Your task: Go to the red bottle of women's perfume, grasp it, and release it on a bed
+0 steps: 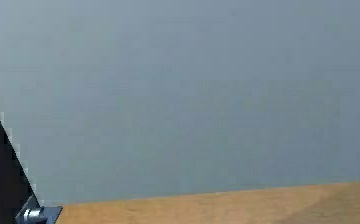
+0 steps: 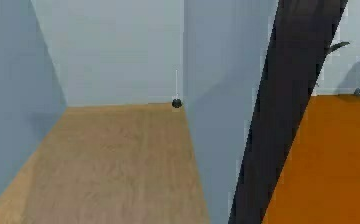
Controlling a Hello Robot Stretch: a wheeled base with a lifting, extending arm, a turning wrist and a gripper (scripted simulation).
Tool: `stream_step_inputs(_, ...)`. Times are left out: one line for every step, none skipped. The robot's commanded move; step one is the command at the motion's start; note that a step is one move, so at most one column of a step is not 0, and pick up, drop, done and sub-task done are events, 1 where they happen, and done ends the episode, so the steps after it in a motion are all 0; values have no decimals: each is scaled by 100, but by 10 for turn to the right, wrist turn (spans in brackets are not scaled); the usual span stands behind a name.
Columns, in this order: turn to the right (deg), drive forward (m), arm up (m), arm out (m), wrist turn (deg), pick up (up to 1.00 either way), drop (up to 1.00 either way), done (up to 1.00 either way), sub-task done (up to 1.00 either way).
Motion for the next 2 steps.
stream_step_inputs(-360, 0, 0, 0, 0, 0, 0, 0, 0)
stream_step_inputs(0, 15, 0, 0, 0, 0, 0, 0, 0)
